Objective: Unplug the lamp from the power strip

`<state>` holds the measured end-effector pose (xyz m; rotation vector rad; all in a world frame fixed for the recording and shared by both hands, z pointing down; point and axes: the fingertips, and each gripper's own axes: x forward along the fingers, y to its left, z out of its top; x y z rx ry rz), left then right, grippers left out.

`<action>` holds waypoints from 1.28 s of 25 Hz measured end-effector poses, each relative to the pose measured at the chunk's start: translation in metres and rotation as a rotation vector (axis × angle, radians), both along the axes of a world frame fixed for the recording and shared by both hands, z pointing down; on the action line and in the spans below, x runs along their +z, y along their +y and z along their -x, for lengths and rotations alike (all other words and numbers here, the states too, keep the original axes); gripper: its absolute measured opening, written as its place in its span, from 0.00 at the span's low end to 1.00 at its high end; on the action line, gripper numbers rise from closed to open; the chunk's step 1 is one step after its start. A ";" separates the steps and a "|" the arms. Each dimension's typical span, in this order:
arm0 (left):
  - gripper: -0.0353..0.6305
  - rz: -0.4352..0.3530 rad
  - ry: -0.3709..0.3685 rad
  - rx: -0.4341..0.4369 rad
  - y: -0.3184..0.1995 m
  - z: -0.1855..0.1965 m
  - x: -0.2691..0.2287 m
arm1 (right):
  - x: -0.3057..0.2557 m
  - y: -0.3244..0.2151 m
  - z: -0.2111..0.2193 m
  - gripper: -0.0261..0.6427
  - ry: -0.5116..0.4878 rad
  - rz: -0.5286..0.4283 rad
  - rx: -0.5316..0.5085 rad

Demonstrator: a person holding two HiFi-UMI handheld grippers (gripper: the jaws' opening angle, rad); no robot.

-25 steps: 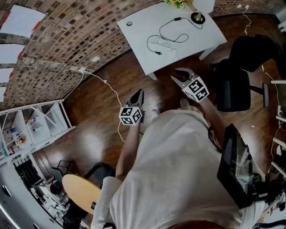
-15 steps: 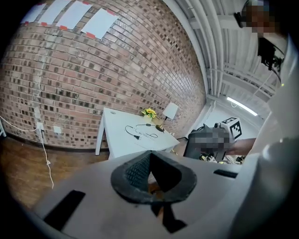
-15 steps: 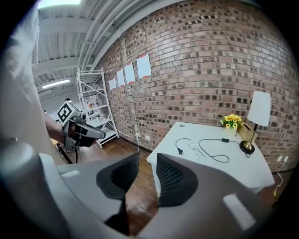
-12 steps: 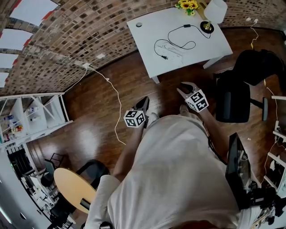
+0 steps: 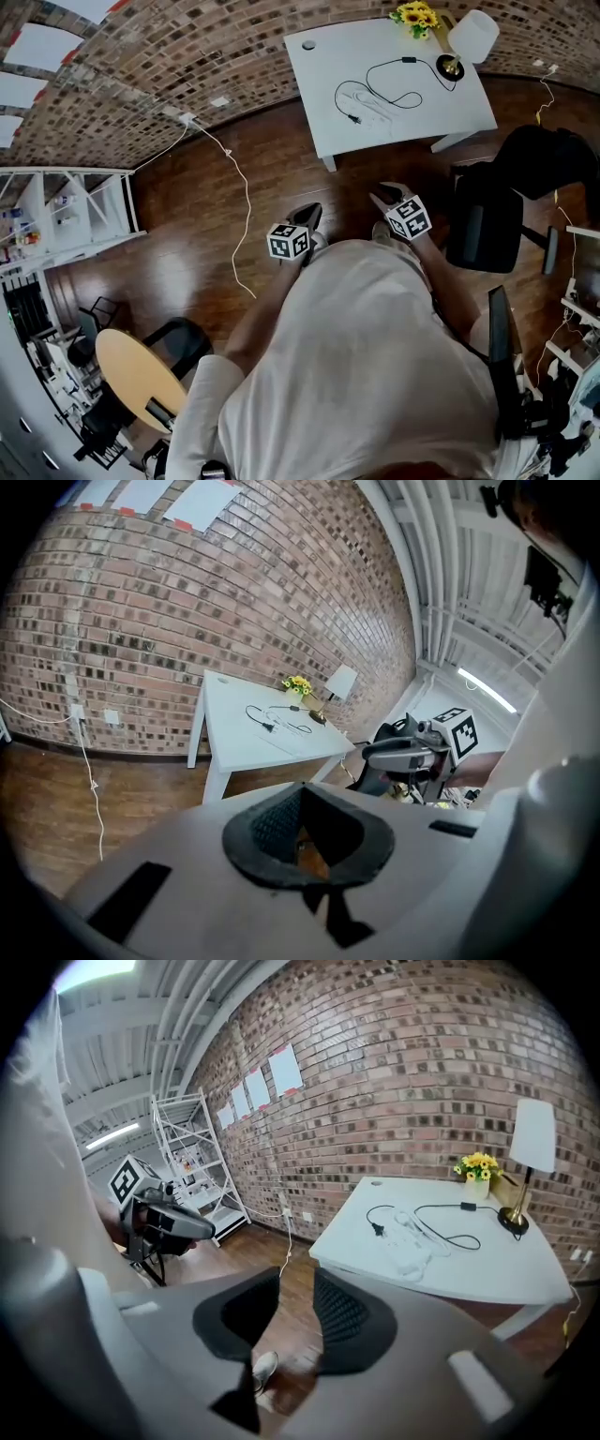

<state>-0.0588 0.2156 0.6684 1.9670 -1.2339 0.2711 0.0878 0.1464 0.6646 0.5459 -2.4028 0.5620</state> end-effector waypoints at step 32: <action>0.06 0.088 -0.066 0.149 0.011 -0.038 0.024 | 0.009 -0.006 -0.023 0.18 -0.022 0.082 0.088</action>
